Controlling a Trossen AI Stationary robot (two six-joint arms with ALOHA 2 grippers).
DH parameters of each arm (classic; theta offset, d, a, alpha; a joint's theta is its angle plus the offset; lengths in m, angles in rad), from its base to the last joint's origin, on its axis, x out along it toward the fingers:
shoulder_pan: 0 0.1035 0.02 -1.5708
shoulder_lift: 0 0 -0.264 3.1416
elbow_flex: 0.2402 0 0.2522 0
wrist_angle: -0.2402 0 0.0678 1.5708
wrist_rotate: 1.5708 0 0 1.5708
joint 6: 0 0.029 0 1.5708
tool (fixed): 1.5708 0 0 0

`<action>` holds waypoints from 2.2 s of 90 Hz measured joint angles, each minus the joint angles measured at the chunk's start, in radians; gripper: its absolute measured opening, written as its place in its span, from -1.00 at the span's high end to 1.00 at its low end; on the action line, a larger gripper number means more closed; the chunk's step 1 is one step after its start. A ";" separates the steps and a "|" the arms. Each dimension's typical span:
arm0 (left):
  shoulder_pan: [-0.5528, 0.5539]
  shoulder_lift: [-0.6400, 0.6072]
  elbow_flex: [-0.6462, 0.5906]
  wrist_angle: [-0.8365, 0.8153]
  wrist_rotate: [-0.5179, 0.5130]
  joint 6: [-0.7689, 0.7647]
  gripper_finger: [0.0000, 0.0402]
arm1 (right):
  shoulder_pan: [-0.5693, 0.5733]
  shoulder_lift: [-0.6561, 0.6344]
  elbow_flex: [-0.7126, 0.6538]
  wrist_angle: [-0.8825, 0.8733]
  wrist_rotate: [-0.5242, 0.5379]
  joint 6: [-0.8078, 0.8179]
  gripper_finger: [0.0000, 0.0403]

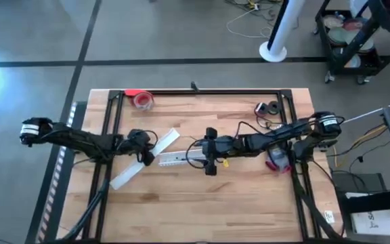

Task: Ziptie cables
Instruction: Close the white cable duct

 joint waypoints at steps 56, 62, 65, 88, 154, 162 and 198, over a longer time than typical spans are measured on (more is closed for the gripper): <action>0.001 -0.137 0.557 -0.597 -0.102 0.186 0.99 | 0.011 0.245 -0.088 0.645 -0.031 -0.050 -0.19; -0.005 -0.144 0.588 -0.582 -0.072 0.211 0.99 | 0.009 0.289 -0.085 0.763 -0.032 -0.071 -0.21; -0.008 -0.145 0.602 -0.566 -0.055 0.225 0.99 | 0.008 0.307 -0.085 0.800 -0.034 -0.087 -0.22; -0.016 -0.159 0.630 -0.349 0.130 0.345 1.00 | -0.038 0.350 -0.067 0.955 -0.030 -0.216 -0.31; 0.092 -0.114 0.181 -0.128 -0.003 0.296 0.56 | -0.054 0.162 -0.080 0.479 -0.038 -0.110 -0.29; 0.137 -0.072 0.133 -0.048 0.067 0.292 0.40 | -0.054 0.161 -0.080 0.477 -0.038 -0.107 -0.27; 0.180 0.243 0.051 0.299 0.040 0.288 0.37 | -0.054 0.161 -0.080 0.438 -0.038 -0.081 -0.21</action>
